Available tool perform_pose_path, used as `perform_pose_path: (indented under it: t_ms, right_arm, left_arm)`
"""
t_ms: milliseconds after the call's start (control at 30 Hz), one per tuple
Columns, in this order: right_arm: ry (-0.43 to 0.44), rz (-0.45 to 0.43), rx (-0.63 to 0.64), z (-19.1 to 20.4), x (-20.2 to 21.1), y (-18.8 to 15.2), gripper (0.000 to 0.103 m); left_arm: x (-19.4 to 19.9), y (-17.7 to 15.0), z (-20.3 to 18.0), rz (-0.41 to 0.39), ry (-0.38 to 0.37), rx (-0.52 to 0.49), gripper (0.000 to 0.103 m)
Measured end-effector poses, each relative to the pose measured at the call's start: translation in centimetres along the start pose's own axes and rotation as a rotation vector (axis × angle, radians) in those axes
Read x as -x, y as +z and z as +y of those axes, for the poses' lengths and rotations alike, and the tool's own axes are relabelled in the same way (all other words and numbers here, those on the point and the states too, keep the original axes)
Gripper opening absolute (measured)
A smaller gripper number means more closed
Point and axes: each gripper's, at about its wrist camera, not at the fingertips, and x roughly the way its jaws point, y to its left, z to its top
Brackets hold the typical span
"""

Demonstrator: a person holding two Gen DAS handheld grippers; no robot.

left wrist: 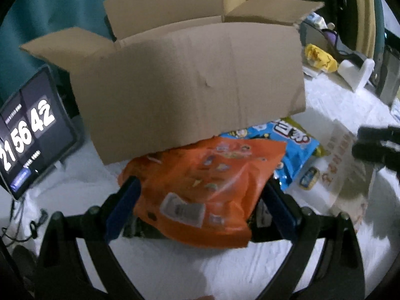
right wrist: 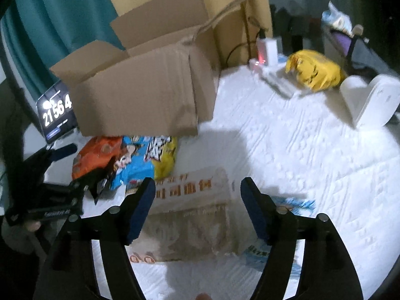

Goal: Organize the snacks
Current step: 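Grasp the orange bag with the left gripper while the right grasps the clear bread bag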

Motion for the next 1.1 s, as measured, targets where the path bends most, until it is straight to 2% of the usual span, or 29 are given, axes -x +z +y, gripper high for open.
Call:
perform_pose_path:
  t_ms: [67,167,333,367,400,433,500,567,667,700,767,833,867,933,967,1000,1033,1100]
  right_arm:
    - [0.007,0.014,0.018,0.2,-0.6,-0.4,0.083]
    - [0.014,0.027,0.048,0.7,-1.2,-0.8,0.086]
    - [-0.016,0.054,0.133,2.1,-2.3,-0.9,0.098]
    - [-0.021,0.065,0.134,2.0,-2.5,-0.9,0.099]
    - [-0.021,0.069,0.132,2.0,-2.6,-0.8,0.1]
    - [-0.019,0.08,0.131,2.0,-2.9,-0.8,0.1]
    - [-0.013,0.087,0.133,2.0,-3.1,-0.9,0.1]
    - [-0.013,0.092,0.136,2.1,-3.1,-1.0,0.1]
    - [-0.014,0.089,0.145,2.3,-2.9,-1.3,0.096]
    - [-0.016,0.089,0.145,2.3,-2.8,-1.3,0.094]
    - [-0.016,0.083,0.136,2.3,-2.5,-1.4,0.088]
    - [-0.001,0.074,0.123,2.3,-2.0,-1.6,0.075]
    - [0.0,0.067,0.122,2.3,-1.7,-1.7,0.072]
    - [-0.011,0.042,0.135,2.8,-0.9,-1.9,0.04]
    - [-0.014,0.038,0.138,2.9,-0.6,-2.0,0.033]
    - [-0.01,0.038,0.139,3.1,-0.5,-2.0,0.021]
    - [-0.005,0.036,0.143,3.2,-0.4,-2.1,0.014]
    - [0.002,0.031,0.15,3.3,-0.1,-2.4,0.012]
  left_arm:
    - [-0.3,0.0,0.2,-0.004,-0.01,0.004,0.097]
    - [-0.7,-0.1,0.9,-0.005,-0.059,0.04,0.096]
    - [-0.9,-0.3,1.9,-0.023,-0.108,0.071,0.087]
    - [-0.8,-0.4,1.9,-0.029,-0.117,0.071,0.081]
    - [-0.7,-0.4,1.9,-0.034,-0.14,0.07,0.069]
    - [-0.6,-0.5,1.8,-0.042,-0.152,0.069,0.067]
    - [-0.2,-0.6,1.7,-0.058,-0.162,0.062,0.055]
    - [0.2,-0.6,1.7,-0.068,-0.167,0.067,0.048]
    - [0.7,-0.9,1.9,-0.071,-0.183,0.083,0.046]
    - [0.9,-0.9,2.1,-0.075,-0.196,0.092,0.039]
    - [1.7,-1.2,2.5,-0.08,-0.224,0.11,0.037]
    - [2.4,-1.6,2.8,-0.087,-0.241,0.128,0.036]
    - [2.8,-1.7,2.9,-0.09,-0.245,0.135,0.036]
    - [3.6,-2.0,3.1,-0.097,-0.261,0.153,0.036]
    - [4.0,-2.1,3.3,-0.103,-0.264,0.159,0.036]
    - [4.6,-2.3,3.4,-0.11,-0.269,0.166,0.035]
    - [5.0,-2.5,3.6,-0.114,-0.273,0.171,0.035]
    - [6.1,-2.9,4.0,-0.128,-0.279,0.178,0.035]
